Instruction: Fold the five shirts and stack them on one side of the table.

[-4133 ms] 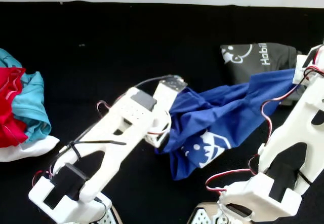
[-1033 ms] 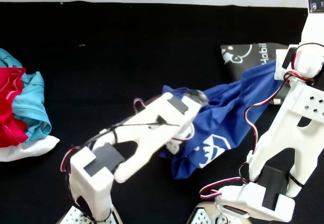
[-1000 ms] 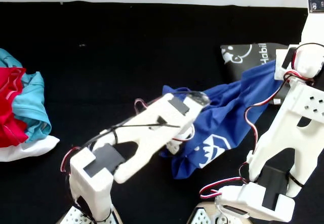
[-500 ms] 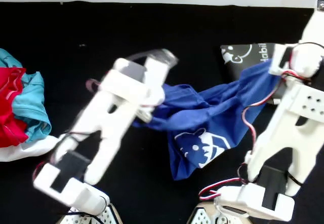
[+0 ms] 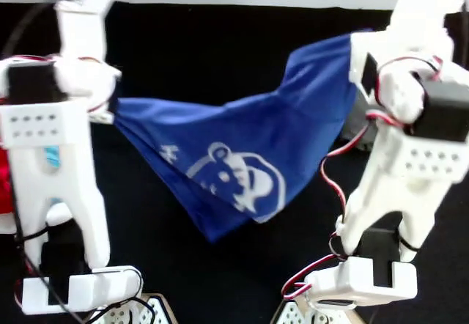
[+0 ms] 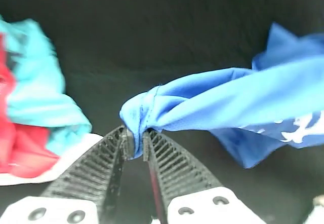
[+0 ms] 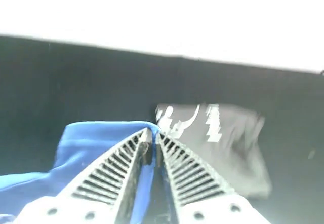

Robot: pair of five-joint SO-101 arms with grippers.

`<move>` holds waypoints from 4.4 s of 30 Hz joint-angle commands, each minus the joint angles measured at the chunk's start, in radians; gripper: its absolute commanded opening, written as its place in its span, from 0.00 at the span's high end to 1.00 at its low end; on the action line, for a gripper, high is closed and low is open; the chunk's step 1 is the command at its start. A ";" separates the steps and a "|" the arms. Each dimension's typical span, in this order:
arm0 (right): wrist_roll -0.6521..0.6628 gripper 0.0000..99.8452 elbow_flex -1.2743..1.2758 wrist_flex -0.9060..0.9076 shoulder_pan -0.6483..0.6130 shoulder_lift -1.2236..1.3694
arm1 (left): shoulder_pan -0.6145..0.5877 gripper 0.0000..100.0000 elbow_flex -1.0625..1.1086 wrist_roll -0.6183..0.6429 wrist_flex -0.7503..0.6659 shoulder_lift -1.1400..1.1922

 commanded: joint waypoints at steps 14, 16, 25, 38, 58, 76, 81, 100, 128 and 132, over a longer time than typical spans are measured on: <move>0.107 0.99 -0.605 -0.090 0.145 -0.004 | -0.022 0.99 -0.140 -0.008 0.008 -0.429; 0.107 0.99 -0.639 -0.085 0.165 -0.004 | -0.022 0.99 -0.142 -0.008 -0.008 -0.476; 0.107 0.99 -0.648 -0.085 0.185 0.002 | -0.022 0.99 -0.108 -0.008 -0.078 -0.532; 0.107 0.99 -0.648 -0.202 0.186 -0.125 | -0.022 0.99 -0.008 -0.008 -0.110 -0.555; 0.112 0.99 -0.648 -0.354 0.188 -0.191 | -0.022 0.99 -0.008 -0.006 -0.052 -0.558; 0.114 0.99 -0.648 -0.355 0.188 -0.318 | -0.022 0.99 -0.047 -0.008 -0.084 -0.803; 0.114 0.99 -0.645 -0.355 0.188 -0.323 | -0.022 0.99 -0.047 -0.008 -0.086 -0.825; 0.112 0.99 0.595 -0.754 0.104 -0.323 | -0.022 0.99 0.343 -0.009 -0.483 -0.338; 0.109 0.99 0.906 -0.746 0.076 -0.108 | -0.024 0.99 -0.196 -0.009 -0.206 0.447; 0.112 0.99 0.828 -0.889 0.044 -0.031 | -0.025 0.99 -0.196 -0.009 -0.272 0.460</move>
